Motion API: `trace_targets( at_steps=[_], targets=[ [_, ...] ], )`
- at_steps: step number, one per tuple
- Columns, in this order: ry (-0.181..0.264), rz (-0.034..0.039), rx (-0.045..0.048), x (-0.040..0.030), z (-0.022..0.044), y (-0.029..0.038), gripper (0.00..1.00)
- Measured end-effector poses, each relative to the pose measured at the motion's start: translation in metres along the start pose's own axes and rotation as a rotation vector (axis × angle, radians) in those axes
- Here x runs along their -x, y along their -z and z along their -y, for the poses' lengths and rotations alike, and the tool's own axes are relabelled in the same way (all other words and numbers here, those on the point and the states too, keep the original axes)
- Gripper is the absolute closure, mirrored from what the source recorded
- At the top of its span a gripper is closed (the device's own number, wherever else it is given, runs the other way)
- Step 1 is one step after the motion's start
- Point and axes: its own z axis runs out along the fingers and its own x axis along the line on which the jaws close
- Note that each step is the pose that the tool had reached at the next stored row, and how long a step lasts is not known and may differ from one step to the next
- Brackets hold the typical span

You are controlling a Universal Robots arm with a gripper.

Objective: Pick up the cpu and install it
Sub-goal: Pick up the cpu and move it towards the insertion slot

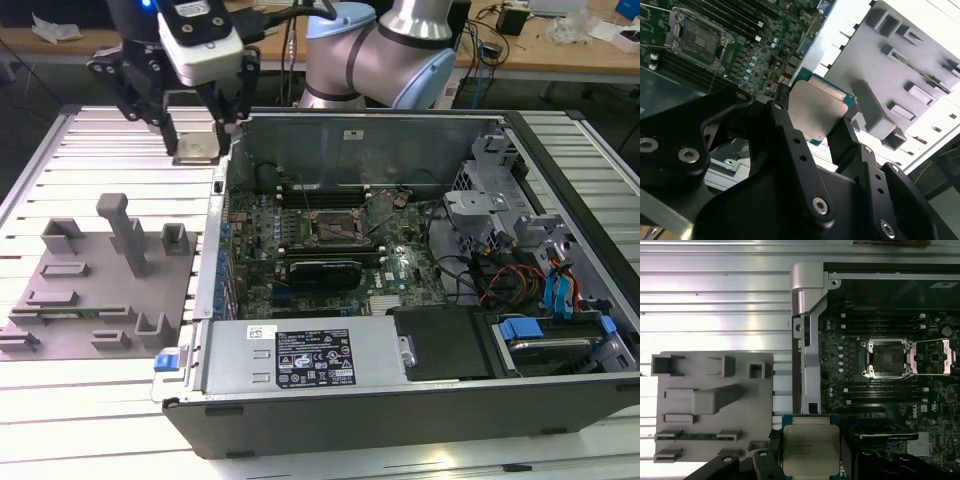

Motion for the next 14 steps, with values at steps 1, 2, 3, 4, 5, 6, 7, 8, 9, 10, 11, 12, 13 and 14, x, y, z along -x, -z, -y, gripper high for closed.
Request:
trace_targets(
  at_steps=[1, 2, 3, 4, 5, 6, 7, 8, 9, 10, 11, 12, 13, 14],
  targets=[
    [0.000, 0.0000, 0.0001, 0.0031, 0.0000, -0.0001, 0.45],
    [0.000, 0.0000, 0.0001, 0.0064, -0.0001, -0.0002, 0.45],
    [0.000, 0.0000, 0.0001, 0.0098, -0.0001, -0.0003, 0.45],
    [0.000, 0.0000, 0.0001, 0.0130, -0.0002, -0.0003, 0.45],
    [0.000, 0.0001, 0.0001, 0.0176, -0.0002, -0.0005, 0.45],
    [0.000, 0.0000, 0.0001, 0.0213, -0.0002, -0.0006, 0.45],
    [0.000, 0.0000, 0.0001, 0.0260, -0.0003, -0.0007, 0.45],
    [0.000, 0.0000, 0.0001, 0.0297, -0.0003, -0.0008, 0.45],
    [0.000, 0.0000, 0.0001, 0.0330, -0.0004, -0.0008, 0.45],
    [0.000, -0.0001, 0.0000, 0.0362, -0.0004, -0.0009, 0.45],
    [0.000, -0.0001, 0.0000, 0.0409, -0.0005, -0.0010, 0.45],
    [0.000, 0.0001, 0.0001, 0.0466, -0.0005, -0.0012, 0.45],
    [0.000, 0.0000, 0.0001, 0.0517, -0.0006, -0.0013, 0.45],
    [0.000, 0.0000, 0.0001, 0.0572, -0.0006, -0.0015, 0.45]
  ],
)
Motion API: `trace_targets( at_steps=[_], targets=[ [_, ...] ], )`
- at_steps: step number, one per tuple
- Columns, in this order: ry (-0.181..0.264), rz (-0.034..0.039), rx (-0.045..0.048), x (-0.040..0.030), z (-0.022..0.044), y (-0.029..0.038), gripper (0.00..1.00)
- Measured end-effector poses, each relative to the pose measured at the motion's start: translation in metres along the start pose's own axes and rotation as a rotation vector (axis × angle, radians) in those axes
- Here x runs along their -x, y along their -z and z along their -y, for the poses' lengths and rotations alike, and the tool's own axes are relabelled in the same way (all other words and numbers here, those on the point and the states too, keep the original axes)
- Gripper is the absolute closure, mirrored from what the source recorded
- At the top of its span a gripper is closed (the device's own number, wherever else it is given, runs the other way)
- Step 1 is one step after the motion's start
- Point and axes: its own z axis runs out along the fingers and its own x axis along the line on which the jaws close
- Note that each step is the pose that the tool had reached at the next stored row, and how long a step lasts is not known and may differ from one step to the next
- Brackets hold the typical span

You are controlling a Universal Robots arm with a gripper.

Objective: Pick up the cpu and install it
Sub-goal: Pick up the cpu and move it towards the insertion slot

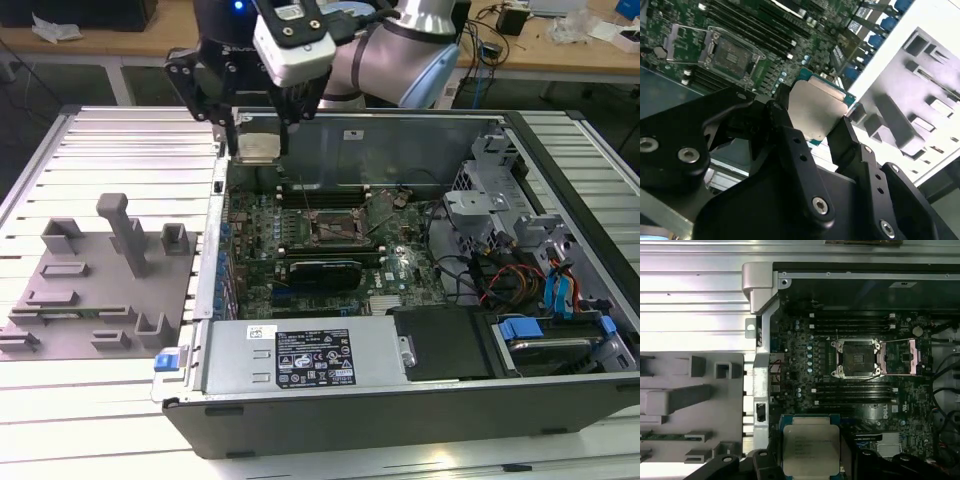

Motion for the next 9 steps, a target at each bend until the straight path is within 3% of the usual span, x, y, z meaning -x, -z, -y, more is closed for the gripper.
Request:
trace_targets(
  at_steps=[3, 9],
  targets=[
    [0.000, 0.0000, 0.0000, 0.0136, -0.0001, -0.0003, 0.45],
    [0.000, 0.0001, -0.0001, 0.0286, -0.0003, -0.0007, 0.45]
  ],
)
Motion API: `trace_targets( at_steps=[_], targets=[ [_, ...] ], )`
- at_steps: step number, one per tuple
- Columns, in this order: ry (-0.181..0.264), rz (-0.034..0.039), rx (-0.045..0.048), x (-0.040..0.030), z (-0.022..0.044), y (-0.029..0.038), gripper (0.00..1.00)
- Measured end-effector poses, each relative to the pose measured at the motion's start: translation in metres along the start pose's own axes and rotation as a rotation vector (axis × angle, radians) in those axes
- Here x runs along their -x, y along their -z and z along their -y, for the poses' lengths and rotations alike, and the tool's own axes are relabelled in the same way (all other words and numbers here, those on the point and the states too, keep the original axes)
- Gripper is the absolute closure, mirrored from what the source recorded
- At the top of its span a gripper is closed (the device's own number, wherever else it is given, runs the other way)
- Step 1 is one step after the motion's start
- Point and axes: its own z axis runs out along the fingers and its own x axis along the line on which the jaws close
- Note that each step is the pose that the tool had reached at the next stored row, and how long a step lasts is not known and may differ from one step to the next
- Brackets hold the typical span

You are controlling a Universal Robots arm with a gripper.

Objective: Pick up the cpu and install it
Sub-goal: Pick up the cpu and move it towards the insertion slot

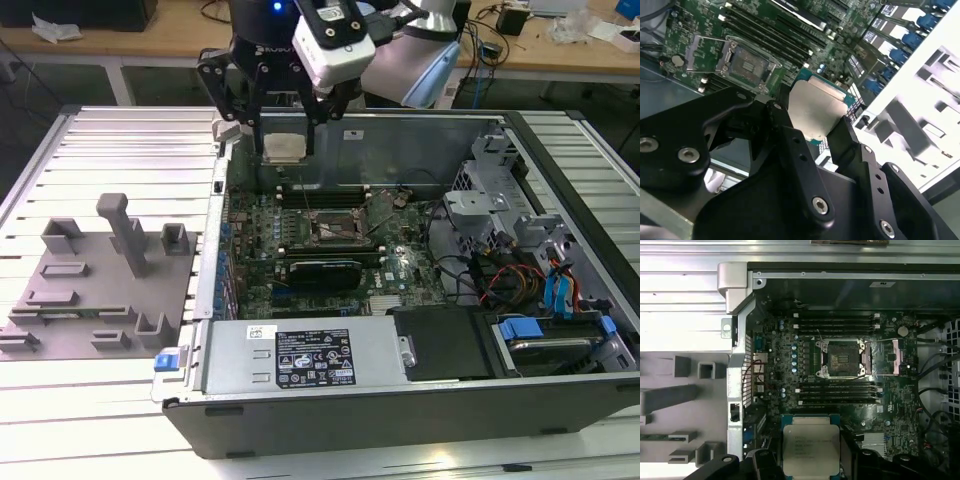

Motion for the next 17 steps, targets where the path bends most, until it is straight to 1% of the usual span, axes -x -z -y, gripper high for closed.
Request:
trace_targets(
  at_steps=[1, 5, 10, 15, 17],
  targets=[
    [0.000, 0.0000, 0.0000, 0.0030, -0.0001, -0.0001, 0.45],
    [0.000, 0.0000, 0.0001, 0.0107, -0.0001, -0.0003, 0.45],
    [0.000, 0.0000, 0.0000, 0.0234, -0.0003, -0.0006, 0.45],
    [0.000, 0.0000, 0.0000, 0.0311, -0.0004, -0.0008, 0.45],
    [0.000, -0.0001, 0.0000, 0.0325, -0.0004, -0.0008, 0.45]
  ],
)
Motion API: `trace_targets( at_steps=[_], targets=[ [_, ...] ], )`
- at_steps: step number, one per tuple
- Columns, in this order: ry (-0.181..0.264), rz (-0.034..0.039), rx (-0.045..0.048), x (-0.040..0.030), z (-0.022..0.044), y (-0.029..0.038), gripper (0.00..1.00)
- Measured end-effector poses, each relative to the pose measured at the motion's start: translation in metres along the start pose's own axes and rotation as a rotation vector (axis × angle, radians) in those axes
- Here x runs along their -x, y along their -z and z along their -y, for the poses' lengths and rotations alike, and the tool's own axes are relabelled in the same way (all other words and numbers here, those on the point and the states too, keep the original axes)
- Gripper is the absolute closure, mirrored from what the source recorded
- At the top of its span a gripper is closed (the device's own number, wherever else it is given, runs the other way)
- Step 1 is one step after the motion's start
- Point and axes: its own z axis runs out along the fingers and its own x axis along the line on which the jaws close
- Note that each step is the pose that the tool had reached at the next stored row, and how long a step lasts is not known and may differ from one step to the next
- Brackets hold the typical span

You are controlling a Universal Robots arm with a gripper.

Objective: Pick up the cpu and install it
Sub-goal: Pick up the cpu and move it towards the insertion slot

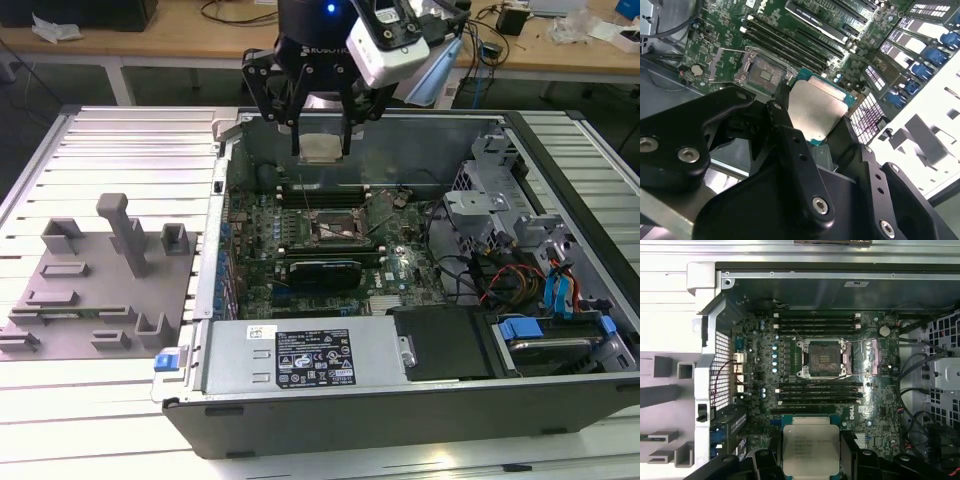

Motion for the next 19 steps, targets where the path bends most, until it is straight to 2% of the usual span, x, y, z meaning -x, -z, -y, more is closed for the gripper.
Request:
trace_targets(
  at_steps=[10, 12, 17, 19],
  targets=[
    [0.000, 0.0002, 0.0004, 0.0011, -0.0001, -0.0014, 0.45],
    [0.000, 0.0000, -0.0001, 0.0011, -0.0001, -0.0047, 0.45],
    [0.000, 0.0001, 0.0000, 0.0006, -0.0051, -0.0213, 0.45],
    [0.000, 0.0001, 0.0002, 0.0005, -0.0069, -0.0253, 0.45]
  ],
)
